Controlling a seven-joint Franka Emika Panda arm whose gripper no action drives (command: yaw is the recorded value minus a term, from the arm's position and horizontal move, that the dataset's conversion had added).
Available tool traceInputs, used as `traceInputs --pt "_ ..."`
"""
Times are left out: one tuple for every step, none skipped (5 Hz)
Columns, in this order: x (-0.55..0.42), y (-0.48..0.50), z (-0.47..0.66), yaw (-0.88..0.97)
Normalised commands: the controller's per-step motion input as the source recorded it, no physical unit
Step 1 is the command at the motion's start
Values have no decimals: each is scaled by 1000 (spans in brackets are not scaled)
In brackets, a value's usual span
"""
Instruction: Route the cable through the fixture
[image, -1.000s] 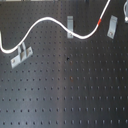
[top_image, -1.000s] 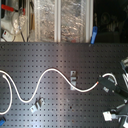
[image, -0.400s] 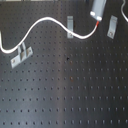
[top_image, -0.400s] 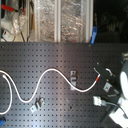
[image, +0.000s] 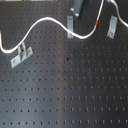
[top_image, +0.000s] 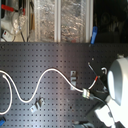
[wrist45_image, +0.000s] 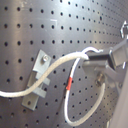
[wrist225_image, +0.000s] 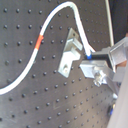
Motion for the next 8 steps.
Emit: traceInputs --pt "-352 162 6 548" --pt "20 -31 0 0" --pt "-95 -240 42 -6" --pt "-134 -143 3 0" --pt "-207 -250 6 129" --pt "-60 -415 4 0" --pt "-64 -415 -70 0" --pt "-289 -404 -112 3"
